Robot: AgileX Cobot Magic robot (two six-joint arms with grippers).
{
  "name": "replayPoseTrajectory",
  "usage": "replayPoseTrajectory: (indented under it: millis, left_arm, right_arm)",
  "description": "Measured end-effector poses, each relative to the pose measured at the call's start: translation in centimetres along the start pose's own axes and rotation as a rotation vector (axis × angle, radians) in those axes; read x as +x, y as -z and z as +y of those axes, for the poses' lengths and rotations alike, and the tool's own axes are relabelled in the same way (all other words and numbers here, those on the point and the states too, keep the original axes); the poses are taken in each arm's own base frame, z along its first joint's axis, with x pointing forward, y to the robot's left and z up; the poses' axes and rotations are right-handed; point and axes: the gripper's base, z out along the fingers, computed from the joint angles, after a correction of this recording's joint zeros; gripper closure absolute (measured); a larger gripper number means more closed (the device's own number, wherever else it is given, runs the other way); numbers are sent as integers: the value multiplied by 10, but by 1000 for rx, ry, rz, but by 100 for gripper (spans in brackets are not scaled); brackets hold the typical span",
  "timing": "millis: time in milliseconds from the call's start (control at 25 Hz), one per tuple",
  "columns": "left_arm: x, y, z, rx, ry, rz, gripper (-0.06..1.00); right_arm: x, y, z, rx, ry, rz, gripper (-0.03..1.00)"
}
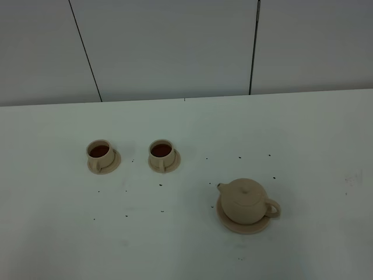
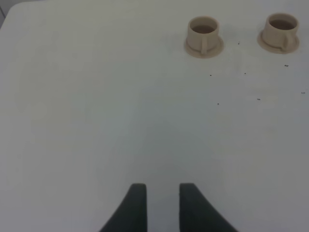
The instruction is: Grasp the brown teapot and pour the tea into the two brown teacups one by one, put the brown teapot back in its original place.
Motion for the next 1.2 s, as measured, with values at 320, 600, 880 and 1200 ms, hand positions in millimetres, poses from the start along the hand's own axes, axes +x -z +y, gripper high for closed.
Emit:
replayPoseTrajectory:
  millis: [320, 600, 880, 1200]
  left_arm:
    - [0, 0, 0, 0, 0, 0, 71]
    - [0, 0, 0, 0, 0, 0, 71]
    - [0, 0, 0, 0, 0, 0, 71]
    - [0, 0, 0, 0, 0, 0, 71]
  right_arm:
    - [-4, 12, -5, 81, 33, 3, 73]
    - [-4, 10, -7, 99, 91, -7, 73]
    - [-1, -2, -8, 85, 172, -17, 73]
    - [-1, -3, -8, 79, 190, -24, 73]
